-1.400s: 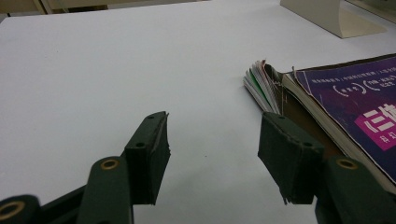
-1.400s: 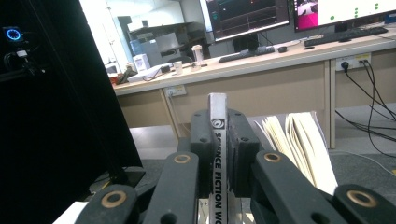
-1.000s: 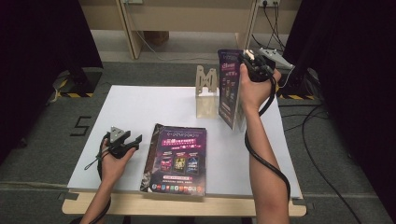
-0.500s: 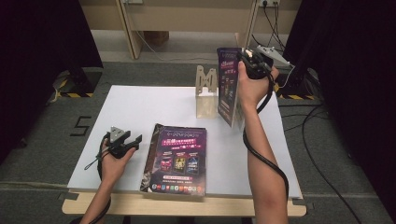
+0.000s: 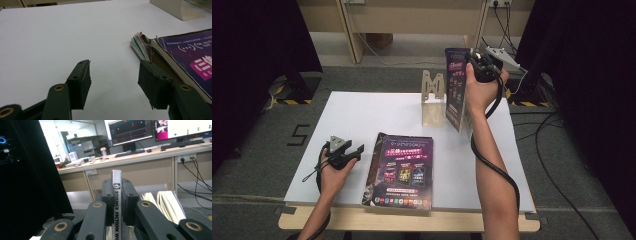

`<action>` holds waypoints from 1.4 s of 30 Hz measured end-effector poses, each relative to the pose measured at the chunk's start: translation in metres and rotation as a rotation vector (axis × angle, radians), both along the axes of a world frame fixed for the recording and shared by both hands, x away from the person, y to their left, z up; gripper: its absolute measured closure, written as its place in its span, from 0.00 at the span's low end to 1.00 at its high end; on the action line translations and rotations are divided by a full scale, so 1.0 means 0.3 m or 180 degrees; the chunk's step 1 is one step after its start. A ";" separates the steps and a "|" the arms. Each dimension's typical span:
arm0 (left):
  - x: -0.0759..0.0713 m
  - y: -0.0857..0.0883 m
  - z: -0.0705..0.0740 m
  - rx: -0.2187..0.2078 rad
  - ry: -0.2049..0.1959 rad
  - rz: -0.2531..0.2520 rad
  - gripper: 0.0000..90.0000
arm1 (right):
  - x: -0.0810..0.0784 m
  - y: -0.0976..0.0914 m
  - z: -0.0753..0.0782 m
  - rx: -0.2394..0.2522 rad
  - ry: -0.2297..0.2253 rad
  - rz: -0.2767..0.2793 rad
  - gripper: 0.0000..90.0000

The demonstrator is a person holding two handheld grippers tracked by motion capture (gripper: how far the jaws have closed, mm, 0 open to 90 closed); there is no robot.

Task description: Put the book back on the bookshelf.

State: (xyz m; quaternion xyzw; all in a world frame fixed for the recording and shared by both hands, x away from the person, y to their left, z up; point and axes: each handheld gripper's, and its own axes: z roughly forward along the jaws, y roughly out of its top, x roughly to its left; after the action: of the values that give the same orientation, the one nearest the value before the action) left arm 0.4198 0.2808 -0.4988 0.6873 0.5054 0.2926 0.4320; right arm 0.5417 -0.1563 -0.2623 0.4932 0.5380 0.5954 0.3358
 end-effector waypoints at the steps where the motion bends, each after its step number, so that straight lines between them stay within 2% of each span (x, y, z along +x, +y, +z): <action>1: 0.000 0.000 0.000 0.0002 -0.0001 -0.0001 0.47 | 0.002 0.000 0.000 -0.0016 -0.0005 -0.0004 0.93; 5: -0.001 0.000 0.000 -0.0005 -0.0004 0.0001 0.47 | 0.010 0.003 -0.001 0.0020 0.0013 -0.0014 0.93; 28: -0.001 0.000 0.000 0.0000 -0.0008 -0.0013 0.47 | 0.044 0.020 -0.016 -0.0078 -0.0012 -0.0097 0.93; 42: -0.001 -0.001 0.000 -0.0008 -0.0016 -0.0012 0.47 | 0.061 0.031 -0.036 -0.0112 0.0039 -0.0111 0.93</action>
State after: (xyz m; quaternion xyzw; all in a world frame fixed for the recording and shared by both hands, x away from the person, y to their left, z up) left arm 0.4194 0.2804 -0.4989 0.6870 0.5033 0.2929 0.4346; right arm 0.5600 -0.1471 -0.2730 0.5002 0.5418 0.5769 0.3514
